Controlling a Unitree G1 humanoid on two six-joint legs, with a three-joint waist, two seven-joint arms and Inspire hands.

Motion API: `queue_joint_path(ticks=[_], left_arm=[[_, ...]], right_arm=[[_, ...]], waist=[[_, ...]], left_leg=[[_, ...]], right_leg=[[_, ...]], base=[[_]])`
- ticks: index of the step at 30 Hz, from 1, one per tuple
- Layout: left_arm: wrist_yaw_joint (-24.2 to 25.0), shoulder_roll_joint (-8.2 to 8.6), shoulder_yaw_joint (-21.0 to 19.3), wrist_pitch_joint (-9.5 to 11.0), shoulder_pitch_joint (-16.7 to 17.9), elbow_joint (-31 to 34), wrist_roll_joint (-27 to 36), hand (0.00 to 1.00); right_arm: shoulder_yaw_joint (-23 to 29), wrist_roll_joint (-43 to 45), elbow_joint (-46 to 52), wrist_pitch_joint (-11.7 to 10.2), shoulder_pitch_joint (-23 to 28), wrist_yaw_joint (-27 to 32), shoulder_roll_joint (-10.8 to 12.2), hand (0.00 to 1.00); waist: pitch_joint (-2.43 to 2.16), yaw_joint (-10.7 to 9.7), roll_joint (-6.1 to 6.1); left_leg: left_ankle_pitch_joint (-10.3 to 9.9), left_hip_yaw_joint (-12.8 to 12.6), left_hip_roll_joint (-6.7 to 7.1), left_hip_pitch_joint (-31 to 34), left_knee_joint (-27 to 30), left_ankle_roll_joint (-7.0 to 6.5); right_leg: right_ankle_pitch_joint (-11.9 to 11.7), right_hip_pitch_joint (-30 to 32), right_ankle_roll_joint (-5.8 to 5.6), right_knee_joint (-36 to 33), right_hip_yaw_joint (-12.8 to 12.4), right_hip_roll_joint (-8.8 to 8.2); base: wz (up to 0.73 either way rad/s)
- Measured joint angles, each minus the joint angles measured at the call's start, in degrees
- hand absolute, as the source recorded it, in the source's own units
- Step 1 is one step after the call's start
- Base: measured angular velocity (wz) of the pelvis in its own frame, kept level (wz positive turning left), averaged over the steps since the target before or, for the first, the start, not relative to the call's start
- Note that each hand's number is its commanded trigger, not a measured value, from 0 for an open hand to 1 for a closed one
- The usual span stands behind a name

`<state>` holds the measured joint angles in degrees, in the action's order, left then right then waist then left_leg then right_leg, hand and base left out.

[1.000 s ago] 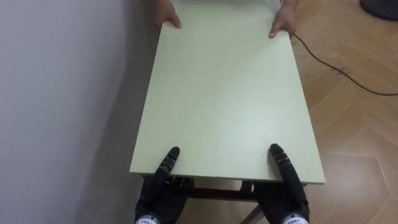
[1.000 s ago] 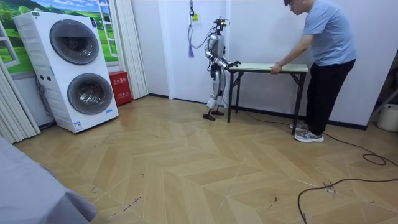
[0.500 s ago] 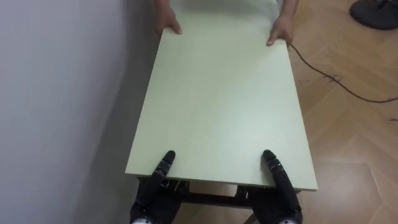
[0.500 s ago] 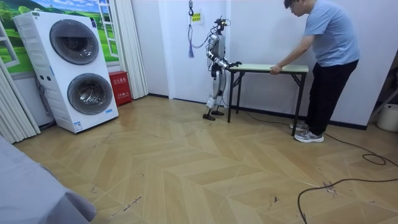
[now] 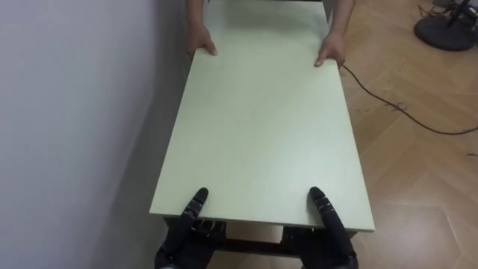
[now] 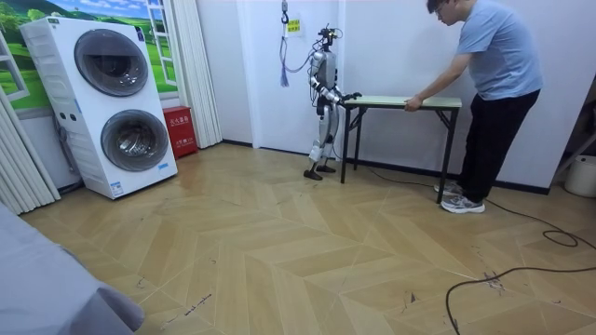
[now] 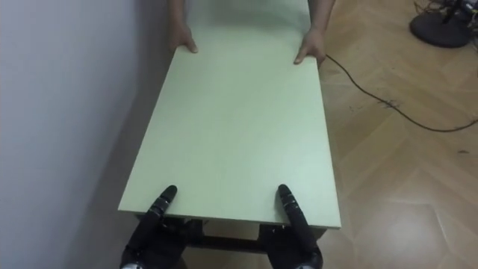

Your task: Move table with human

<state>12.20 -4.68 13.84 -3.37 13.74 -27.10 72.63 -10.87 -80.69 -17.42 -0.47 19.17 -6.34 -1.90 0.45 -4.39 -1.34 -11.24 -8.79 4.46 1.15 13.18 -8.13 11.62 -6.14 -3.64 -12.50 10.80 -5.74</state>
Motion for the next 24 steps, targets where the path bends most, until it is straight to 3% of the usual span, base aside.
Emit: queue_joint_path(ticks=[1,6,12,15,17,19,21,24], left_arm=[[0.7,0.01,-0.2,-0.1,-0.2,-0.7,-1.1,0.0],[2.2,-0.62,-0.3,0.9,-1.1,-4.5,-8.7,0.0],[2.4,-0.6,-1.2,2.5,-1.5,-6.1,-13.3,0.0],[1.3,-1.01,-1.3,2.8,-1.4,-9.8,-18.7,0.0],[0.4,-1.79,-1.3,2.4,-0.4,-12.5,-19.8,0.0],[-0.4,-2.94,-1.3,2.0,1.3,-14.9,-20.0,0.0],[-0.7,-3.17,-1.9,2.1,1.4,-15.2,-20.4,0.0],[-0.7,-3.05,-1.9,2.1,1.2,-16.7,-20.4,0.0]], right_arm=[[0.6,0.0,-1.4,0.6,-0.2,-1.6,0.0,0.0],[1.3,1.2,-8.1,0.8,-2.1,-7.4,-0.4,0.0],[2.6,3.5,-13.6,0.8,-2.9,-10.6,-0.8,0.0],[3.6,4.7,-14.6,1.0,-3.3,-11.9,-1.0,0.0],[3.8,4.6,-15.1,1.1,-3.5,-12.8,-1.0,0.0],[4.0,4.6,-16.7,1.5,-3.4,-13.3,-1.1,0.0],[4.4,4.6,-17.7,1.8,-3.4,-13.8,-1.1,0.0],[4.5,4.7,-18.0,1.8,-3.3,-14.7,-1.3,0.0]], waist=[[0.0,0.0,-0.01],[-0.62,0.0,-0.37],[-0.32,0.0,0.15],[-0.1,0.1,0.66],[0.15,0.1,1.16],[0.73,0.2,2.21],[0.6,0.3,2.54],[0.3,0.3,2.04]], left_leg=[[0.0,0.0,0.0,-0.2,0.0,-0.01],[0.0,0.0,0.12,-1.1,-0.5,0.0],[0.2,0.0,0.07,-2.1,-1.5,0.38],[0.2,0.0,0.03,-2.5,-1.7,0.48],[0.1,-0.1,0.09,-2.4,-1.8,0.55],[0.1,0.1,0.0,-2.1,-1.7,0.61],[0.1,0.3,0.0,-1.2,-1.5,0.6],[0.0,0.2,0.1,-1.5,-1.7,0.5]], right_leg=[[0.0,-0.1,0.01,0.0,0.0,0.0],[0.0,-0.9,0.0,0.1,0.0,-0.02],[0.1,-1.4,-0.19,0.1,0.0,0.07],[0.1,-1.8,-0.19,0.4,0.0,0.15],[0.1,-1.8,-0.19,1.1,-0.1,0.17],[0.1,-1.6,-0.19,1.0,-0.6,0.28],[0.1,-0.7,-0.18,0.8,-1.2,0.31],[0.1,-0.8,-0.15,0.8,-1.6,0.28]], base=[[0.0],[0.0],[0.0],[0.0],[-0.02],[0.05],[0.06],[-0.05]])
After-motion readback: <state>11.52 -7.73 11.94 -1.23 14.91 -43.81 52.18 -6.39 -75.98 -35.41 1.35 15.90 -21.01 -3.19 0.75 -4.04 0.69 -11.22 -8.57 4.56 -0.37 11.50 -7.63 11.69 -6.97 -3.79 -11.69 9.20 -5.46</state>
